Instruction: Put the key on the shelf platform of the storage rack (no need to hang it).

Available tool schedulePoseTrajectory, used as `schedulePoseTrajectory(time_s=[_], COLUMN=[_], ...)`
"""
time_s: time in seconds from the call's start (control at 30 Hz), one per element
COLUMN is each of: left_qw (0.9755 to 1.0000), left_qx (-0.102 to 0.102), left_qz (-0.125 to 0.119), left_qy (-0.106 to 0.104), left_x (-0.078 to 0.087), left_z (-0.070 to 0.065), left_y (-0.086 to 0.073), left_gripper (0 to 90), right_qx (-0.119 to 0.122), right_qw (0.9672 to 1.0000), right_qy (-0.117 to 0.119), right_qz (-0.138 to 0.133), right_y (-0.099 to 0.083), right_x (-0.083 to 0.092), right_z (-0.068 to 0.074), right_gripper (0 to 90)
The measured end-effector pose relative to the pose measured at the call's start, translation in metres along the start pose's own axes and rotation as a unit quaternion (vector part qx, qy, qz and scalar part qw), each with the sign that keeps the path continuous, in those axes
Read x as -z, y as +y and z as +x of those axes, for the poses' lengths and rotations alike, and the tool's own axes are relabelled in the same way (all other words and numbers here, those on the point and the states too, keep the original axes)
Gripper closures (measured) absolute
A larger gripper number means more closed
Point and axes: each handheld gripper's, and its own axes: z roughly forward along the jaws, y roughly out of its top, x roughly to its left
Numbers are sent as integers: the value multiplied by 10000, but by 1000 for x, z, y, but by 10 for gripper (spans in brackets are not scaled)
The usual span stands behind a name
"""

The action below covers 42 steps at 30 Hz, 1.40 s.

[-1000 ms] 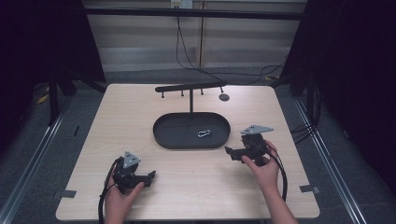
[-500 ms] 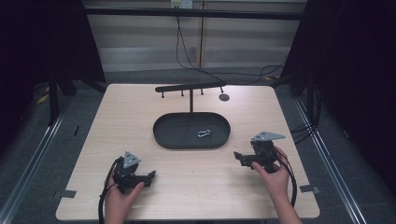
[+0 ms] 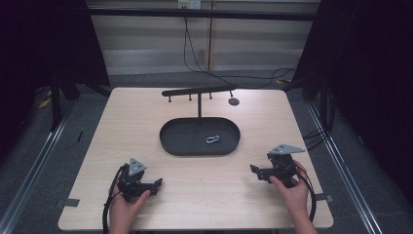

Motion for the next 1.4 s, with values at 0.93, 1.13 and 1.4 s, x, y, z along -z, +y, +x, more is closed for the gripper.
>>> schedulePoseTrajectory(time_s=[0.93, 1.13, 1.4], left_qw=[10000, 10000, 10000], left_qx=[1, 4, 2], left_qz=[-2, -4, -3], left_qy=[2, 2, 2], left_x=[0, 0, 0], left_z=[0, 0, 0], left_y=[0, 0, 0], left_gripper=[138, 138, 138], right_qx=[-65, -12, -14], right_qw=[9994, 9994, 9995], right_qy=[-275, -291, -261], right_qz=[214, 207, 176], right_y=[-51, -52, -53], right_x=[10, 11, 11], right_z=[-21, -21, -22], right_gripper=[166, 160, 152])
